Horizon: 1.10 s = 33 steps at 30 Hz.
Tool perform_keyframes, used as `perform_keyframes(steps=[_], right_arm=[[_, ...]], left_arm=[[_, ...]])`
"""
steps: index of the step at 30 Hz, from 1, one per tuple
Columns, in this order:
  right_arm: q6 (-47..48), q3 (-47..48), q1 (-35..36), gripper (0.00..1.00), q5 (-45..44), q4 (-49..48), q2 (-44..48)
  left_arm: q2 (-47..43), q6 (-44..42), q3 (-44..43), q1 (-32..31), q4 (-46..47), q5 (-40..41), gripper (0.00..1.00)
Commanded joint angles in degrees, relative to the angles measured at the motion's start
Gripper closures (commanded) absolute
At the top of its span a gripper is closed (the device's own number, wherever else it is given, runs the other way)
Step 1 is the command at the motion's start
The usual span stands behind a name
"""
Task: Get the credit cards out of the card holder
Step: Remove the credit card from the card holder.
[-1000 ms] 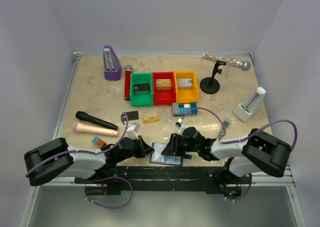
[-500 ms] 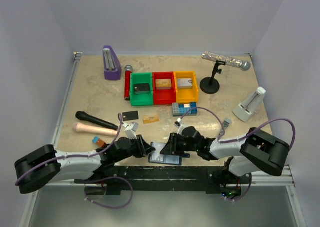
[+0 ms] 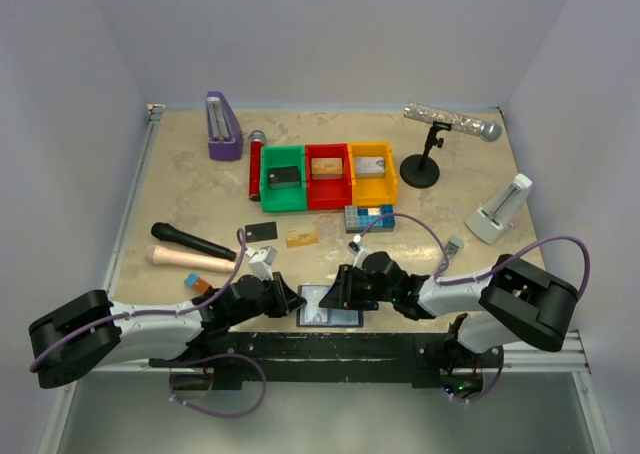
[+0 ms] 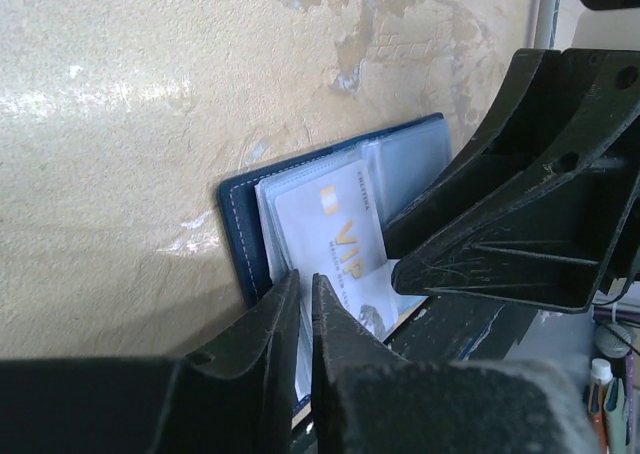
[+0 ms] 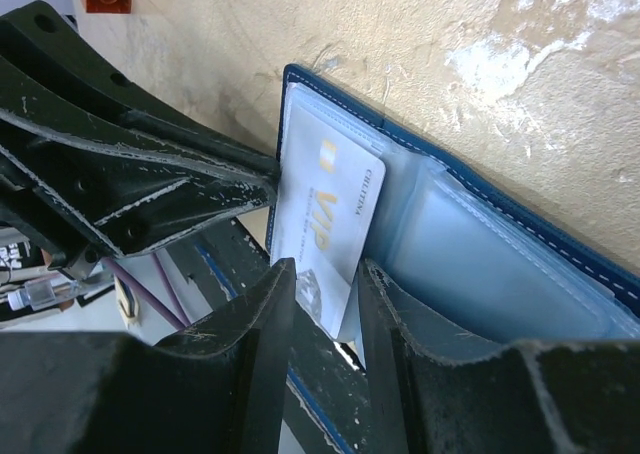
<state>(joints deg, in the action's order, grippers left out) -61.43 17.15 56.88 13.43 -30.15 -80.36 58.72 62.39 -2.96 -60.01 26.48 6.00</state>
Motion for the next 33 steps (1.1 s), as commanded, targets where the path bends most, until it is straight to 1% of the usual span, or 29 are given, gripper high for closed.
perform_keyframes(steps=[1,3,8,12,18,20,26,31,33], right_arm=[[0.7,2.4,-0.1,0.64,-0.3,-1.2,0.6],[1.0,2.5,-0.1,0.64,-0.3,-0.4,0.6],[1.0,2.7,-0.1,0.64,-0.2,-0.1,0.2],[1.2,3.0,-0.1,0.64,0.0,-0.3,-0.1],[1.3,3.6,-0.1,0.64,0.1,0.0,-0.1],[1.4,3.7,-0.1,0.64,0.2,0.4,-0.1],[1.8,3.9,-0.1,0.63,0.3,1.1,0.0],[1.9,4.6,-0.1,0.63,0.9,1.4,-0.6],[2.1,5.1,-0.1,0.64,1.5,1.6,-1.3]], left_arm=[[-0.3,-0.2,4.8,-0.2,0.9,-0.4,0.79],[-1.6,-0.2,4.7,-0.2,-0.7,0.1,0.72],[-7.1,-0.7,4.5,-0.2,-6.2,1.3,0.66],[-10.4,-1.4,4.7,-0.2,-7.7,2.0,0.66],[-10.5,-1.1,5.0,-0.2,-7.7,2.3,0.68],[-11.2,-1.0,4.5,-0.2,-9.9,3.3,0.68],[-16.2,-1.3,3.5,-0.2,-19.2,6.8,0.61],[-20.3,-1.4,2.1,-0.2,-23.3,8.7,0.60],[-21.7,-1.4,2.2,-0.2,-23.3,9.0,0.62]])
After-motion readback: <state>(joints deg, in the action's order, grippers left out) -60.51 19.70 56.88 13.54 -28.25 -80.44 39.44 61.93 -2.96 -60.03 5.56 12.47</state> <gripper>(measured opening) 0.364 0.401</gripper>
